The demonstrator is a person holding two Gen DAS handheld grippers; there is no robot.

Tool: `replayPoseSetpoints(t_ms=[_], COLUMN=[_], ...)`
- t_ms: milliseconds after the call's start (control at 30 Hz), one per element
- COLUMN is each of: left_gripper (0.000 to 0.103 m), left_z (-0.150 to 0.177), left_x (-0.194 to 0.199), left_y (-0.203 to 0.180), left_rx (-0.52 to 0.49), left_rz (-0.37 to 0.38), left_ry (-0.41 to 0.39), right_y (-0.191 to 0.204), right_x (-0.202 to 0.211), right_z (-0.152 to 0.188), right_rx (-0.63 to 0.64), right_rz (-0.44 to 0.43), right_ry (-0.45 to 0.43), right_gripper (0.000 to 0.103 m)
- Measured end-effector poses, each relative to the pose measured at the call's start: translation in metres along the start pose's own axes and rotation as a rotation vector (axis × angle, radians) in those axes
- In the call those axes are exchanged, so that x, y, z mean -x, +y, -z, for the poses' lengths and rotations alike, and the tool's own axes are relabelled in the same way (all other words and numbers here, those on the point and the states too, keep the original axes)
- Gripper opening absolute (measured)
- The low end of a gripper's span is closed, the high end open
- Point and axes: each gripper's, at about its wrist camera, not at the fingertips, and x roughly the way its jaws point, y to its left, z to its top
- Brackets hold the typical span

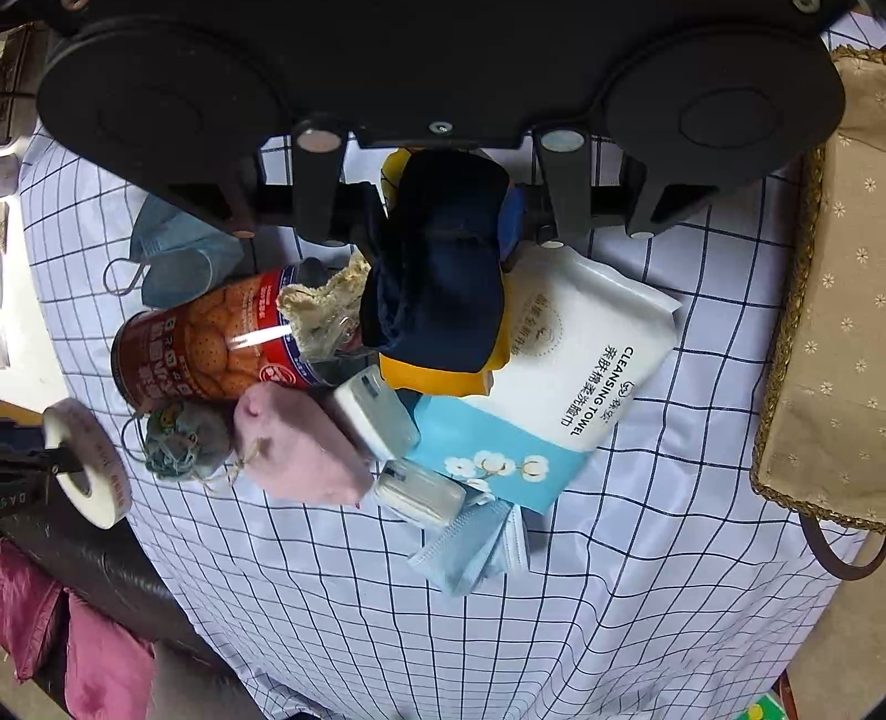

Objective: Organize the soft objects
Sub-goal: 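Lift the cloth bundle with the left tool while the right tool carries the tape toward the basket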

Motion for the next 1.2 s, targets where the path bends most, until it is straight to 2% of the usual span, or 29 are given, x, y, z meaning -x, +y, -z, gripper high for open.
replayPoseSetpoints(t_ms=[133,233,300,433,633,800,967,1200], left_gripper=[0.041,0.04,0.04,0.04,0.04,0.04,0.04,0.04], left_z=[-0.009,-0.011,-0.009,-0.007,-0.013,-0.018,-0.02,-0.019], left_x=[0.002,-0.009,-0.014,-0.01,0.003,0.021,0.044,0.071], left_y=[0.006,0.007,0.005,-0.001,0.01,0.021,0.037,0.069], left_rx=[0.04,0.07,0.069,0.042,0.083,0.123,0.168,0.252], left_rz=[0.036,0.091,0.103,0.052,0.021,-0.02,-0.081,-0.163], left_ry=[-0.011,0.044,0.066,0.038,-0.004,-0.056,-0.118,-0.174], right_y=[0.006,0.007,0.005,0.001,0.0,0.012,0.048,0.128], right_x=[-0.001,-0.003,-0.004,-0.007,-0.004,0.006,0.023,0.051], right_z=[0.002,0.003,0.003,0.002,-0.003,-0.003,0.0,0.016], right_rx=[0.018,0.026,0.026,0.027,0.006,0.009,0.053,0.159], right_rz=[-0.006,-0.005,-0.005,-0.006,-0.016,-0.06,-0.14,-0.299], right_ry=[0.008,0.013,0.015,0.019,0.009,0.006,0.007,0.024], right_gripper=[0.029,0.029,0.029,0.029,0.029,0.029,0.029,0.029])
